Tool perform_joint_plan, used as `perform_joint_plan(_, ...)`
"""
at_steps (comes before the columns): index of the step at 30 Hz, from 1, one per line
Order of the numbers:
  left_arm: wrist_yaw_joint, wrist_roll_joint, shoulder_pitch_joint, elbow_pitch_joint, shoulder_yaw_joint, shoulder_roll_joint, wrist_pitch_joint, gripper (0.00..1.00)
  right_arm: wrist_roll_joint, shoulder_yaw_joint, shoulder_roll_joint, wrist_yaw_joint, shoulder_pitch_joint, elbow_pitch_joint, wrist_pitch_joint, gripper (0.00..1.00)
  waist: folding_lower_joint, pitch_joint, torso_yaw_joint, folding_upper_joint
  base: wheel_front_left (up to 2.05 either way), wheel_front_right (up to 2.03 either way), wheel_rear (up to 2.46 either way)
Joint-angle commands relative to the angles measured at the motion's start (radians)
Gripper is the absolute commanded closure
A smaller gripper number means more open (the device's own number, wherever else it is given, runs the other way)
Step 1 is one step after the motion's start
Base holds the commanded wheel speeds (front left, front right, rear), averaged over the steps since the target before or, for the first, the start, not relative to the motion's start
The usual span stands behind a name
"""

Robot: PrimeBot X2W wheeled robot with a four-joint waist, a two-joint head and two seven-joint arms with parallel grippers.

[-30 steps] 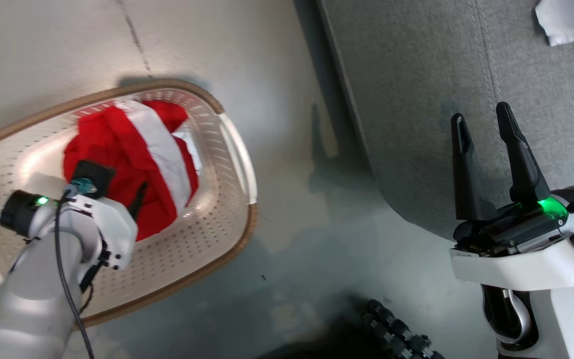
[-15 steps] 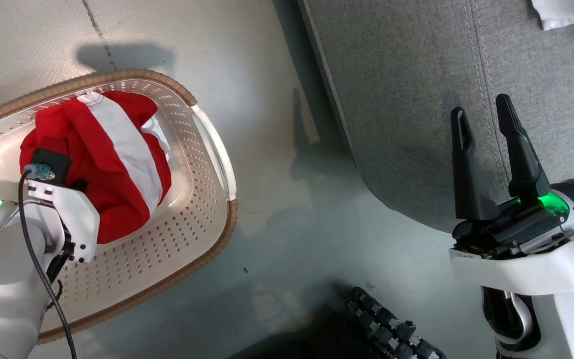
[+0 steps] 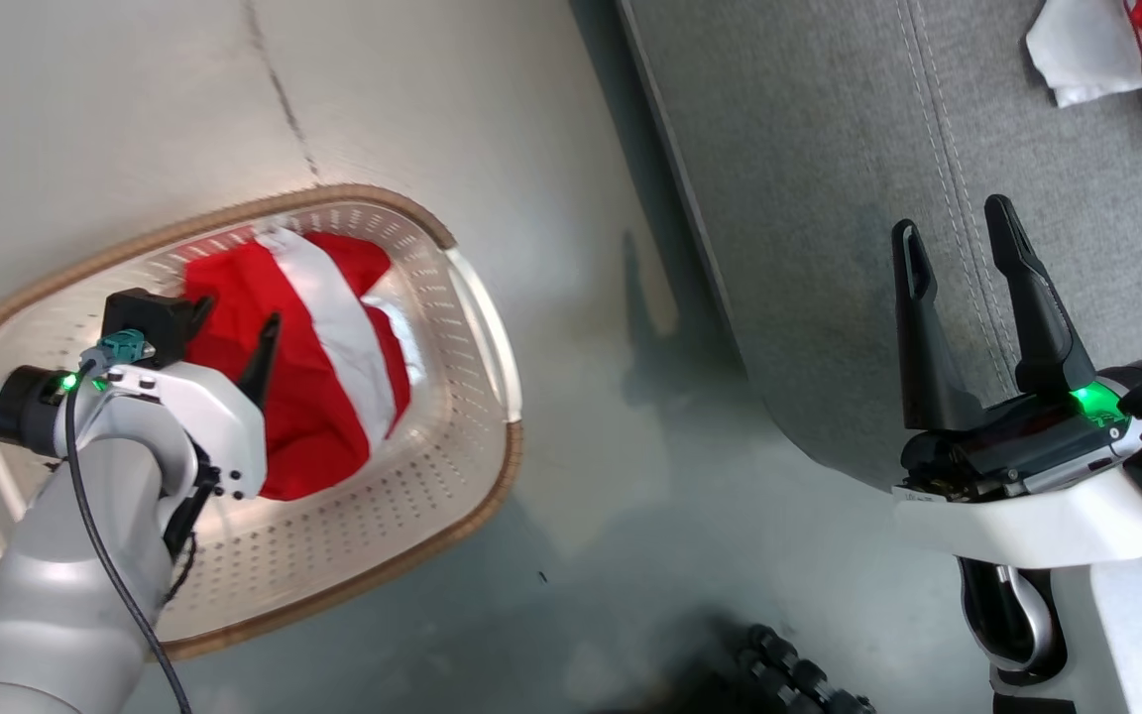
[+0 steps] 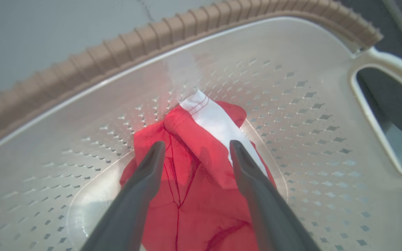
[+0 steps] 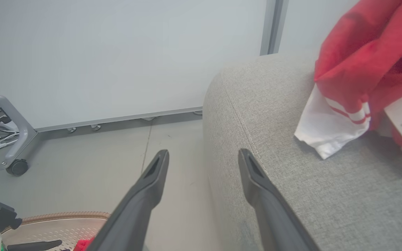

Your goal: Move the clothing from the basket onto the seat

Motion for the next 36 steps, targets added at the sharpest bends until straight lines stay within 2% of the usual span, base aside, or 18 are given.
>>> perform_joint_plan(1,0.005,-0.018,0.018,-0.025,0.021,-0.014,-0.021,0.00,-0.025,-0.009,-0.003,0.002,-0.009,0.018,-0.006,0.00,0.0000,-0.075,0.063,0.0000,0.00,0.00,0.00)
perform_joint_plan(5,0.017,-0.033,0.043,-0.085,0.056,-0.028,-0.031,0.00,-0.054,-0.017,-0.004,0.002,-0.019,0.045,-0.005,0.00,0.0000,-0.125,0.102,0.0000,0.00,0.00,0.00)
perform_joint_plan(14,0.078,0.020,0.221,-0.462,0.243,-0.036,-0.032,0.00,-0.119,-0.060,-0.004,0.002,-0.023,0.081,0.060,0.00,0.0000,-0.269,0.225,0.0000,0.00,0.00,0.00)
perform_joint_plan(21,0.093,0.077,0.369,-0.690,0.395,-0.068,-0.032,0.00,-0.137,-0.078,-0.005,0.002,0.001,0.095,0.109,0.00,0.0000,-0.382,0.286,0.0000,0.00,0.00,0.00)
perform_joint_plan(30,0.116,0.165,0.506,-0.893,0.579,-0.120,-0.032,0.00,-0.147,-0.104,-0.004,0.002,0.070,0.117,0.153,0.00,0.0000,-0.535,0.352,0.0000,0.00,0.00,0.00)
perform_joint_plan(36,0.134,0.210,0.599,-0.955,0.633,-0.132,-0.032,0.00,-0.146,-0.120,-0.004,0.002,0.123,0.128,0.176,0.00,0.0000,-0.632,0.377,0.0000,0.00,0.00,0.00)
